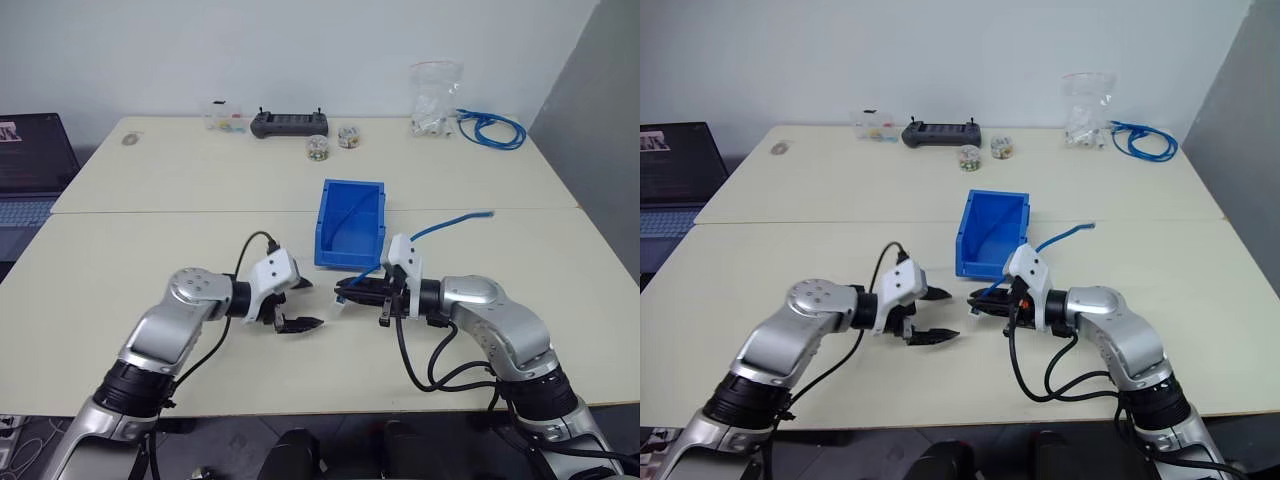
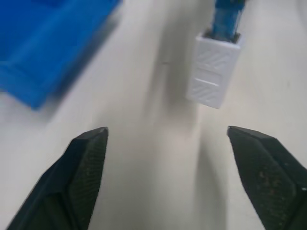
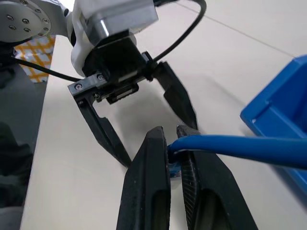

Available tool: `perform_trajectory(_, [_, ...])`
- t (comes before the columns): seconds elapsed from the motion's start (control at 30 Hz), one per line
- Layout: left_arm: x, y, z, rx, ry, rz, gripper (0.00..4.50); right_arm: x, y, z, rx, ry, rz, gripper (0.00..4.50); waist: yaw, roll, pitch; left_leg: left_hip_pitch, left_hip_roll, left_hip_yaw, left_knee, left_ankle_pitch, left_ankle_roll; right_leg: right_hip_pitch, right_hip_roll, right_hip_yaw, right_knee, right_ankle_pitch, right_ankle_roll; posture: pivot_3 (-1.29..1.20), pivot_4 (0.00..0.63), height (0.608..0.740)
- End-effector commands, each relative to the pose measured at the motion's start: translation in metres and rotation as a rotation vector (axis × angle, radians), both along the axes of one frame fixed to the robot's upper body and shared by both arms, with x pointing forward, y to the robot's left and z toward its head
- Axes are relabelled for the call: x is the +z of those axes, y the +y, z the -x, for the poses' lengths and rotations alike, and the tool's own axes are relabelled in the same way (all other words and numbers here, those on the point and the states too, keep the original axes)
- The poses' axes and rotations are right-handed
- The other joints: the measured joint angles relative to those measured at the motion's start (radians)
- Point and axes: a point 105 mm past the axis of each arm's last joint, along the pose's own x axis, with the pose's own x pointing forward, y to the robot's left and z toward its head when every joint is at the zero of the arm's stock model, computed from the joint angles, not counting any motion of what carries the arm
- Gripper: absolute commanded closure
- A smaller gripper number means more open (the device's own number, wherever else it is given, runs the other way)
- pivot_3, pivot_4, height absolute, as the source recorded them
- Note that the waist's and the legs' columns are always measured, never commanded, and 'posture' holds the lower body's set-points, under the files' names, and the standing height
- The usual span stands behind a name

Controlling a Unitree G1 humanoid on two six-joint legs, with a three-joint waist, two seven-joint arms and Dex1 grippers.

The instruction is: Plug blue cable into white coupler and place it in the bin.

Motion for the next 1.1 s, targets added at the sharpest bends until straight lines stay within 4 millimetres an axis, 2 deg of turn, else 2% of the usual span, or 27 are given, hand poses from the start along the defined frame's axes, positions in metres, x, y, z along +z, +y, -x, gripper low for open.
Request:
perform_trajectory(0.03, [0.047, -0.001, -0.009, 0.081, -0.119, 0.042, 0.05, 0.046, -0.009, -0.011, -0.052, -0.068, -0.114, 4.46, 0.001, -0.001, 0.002, -0.001, 0.000, 0.000, 0.000, 0.000, 0.000, 0.000, 0.000, -0.001, 0.000, 0.000, 0.000, 0.00, 0.150, 0.740])
perform_trajectory(0.17, [0.058, -0.004, -0.010, 0.064, -0.153, 0.007, 0.05, 0.068, -0.016, -0.048, -0.171, -0.076, -0.148, 4.46, -0.003, -0.001, 0.002, 0.001, 0.000, 0.000, -0.001, 0.000, 0.000, 0.000, 0.000, 0.000, 0.000, 0.000, 0.000, 0.00, 0.150, 0.740])
perform_trajectory(0.4, [0.057, -0.004, -0.021, 0.052, -0.187, -0.052, 0.05, 0.066, -0.010, -0.109, -0.310, -0.108, -0.032, 4.46, -0.010, 0.000, 0.003, 0.002, 0.001, 0.002, -0.002, 0.002, -0.003, -0.001, 0.002, 0.002, 0.002, 0.001, -0.002, 0.00, 0.150, 0.740])
perform_trajectory(0.47, [0.058, -0.007, -0.022, 0.031, -0.204, -0.062, 0.00, 0.060, -0.017, -0.124, -0.340, -0.087, 0.041, 3.75, -0.009, 0.000, 0.003, 0.002, 0.001, 0.004, -0.002, 0.002, -0.003, -0.002, 0.002, 0.003, 0.002, 0.001, -0.002, 0.00, 0.150, 0.740])
perform_trajectory(0.5, [0.058, -0.008, -0.022, 0.026, -0.212, -0.065, 0.00, 0.057, -0.020, -0.126, -0.331, -0.078, 0.077, 3.63, -0.008, 0.000, 0.003, 0.002, 0.001, 0.004, -0.002, 0.003, -0.004, -0.002, 0.002, 0.003, 0.002, 0.001, -0.002, 0.00, 0.150, 0.740])
perform_trajectory(0.67, [0.057, -0.004, -0.024, 0.019, -0.225, -0.084, 0.00, 0.055, -0.038, -0.124, -0.254, -0.069, 0.191, 2.43, -0.002, 0.000, 0.003, -0.001, 0.000, 0.005, -0.001, 0.004, -0.007, -0.002, 0.001, 0.003, -0.001, 0.001, -0.002, 0.00, 0.150, 0.740])
perform_trajectory(0.83, [0.058, 0.005, -0.027, 0.046, -0.209, -0.069, 0.00, 0.054, -0.078, -0.106, -0.179, -0.055, 0.335, 1.09, -0.004, 0.000, 0.003, -0.012, -0.001, 0.006, 0.000, 0.004, -0.007, -0.012, 0.000, 0.003, 0.000, 0.001, -0.002, 0.00, 0.150, 0.740])
perform_trajectory(0.97, [0.058, 0.018, -0.033, 0.099, -0.185, -0.024, 0.00, 0.049, -0.105, -0.090, -0.159, -0.055, 0.407, 0.21, -0.004, 0.000, 0.003, -0.014, 0.000, 0.006, 0.000, 0.004, -0.007, -0.015, 0.000, 0.003, 0.001, 0.001, -0.002, 0.00, 0.150, 0.740])
perform_trajectory(1.0, [0.058, 0.023, -0.034, 0.122, -0.181, -0.010, 0.00, 0.046, -0.112, -0.084, -0.155, -0.055, 0.420, 0.04, -0.005, 0.000, 0.003, -0.014, 0.000, 0.006, 0.000, 0.004, -0.007, -0.014, 0.000, 0.003, 0.001, 0.001, -0.002, 0.00, 0.150, 0.740])
perform_trajectory(1.1, [0.055, 0.037, -0.037, 0.187, -0.188, 0.004, 0.00, 0.041, -0.131, -0.062, -0.123, -0.097, 0.461, 0.04, -0.007, 0.000, 0.004, -0.014, 0.001, 0.006, 0.000, 0.004, -0.007, -0.014, 0.000, 0.003, 0.002, 0.001, -0.002, 0.00, 0.150, 0.740])
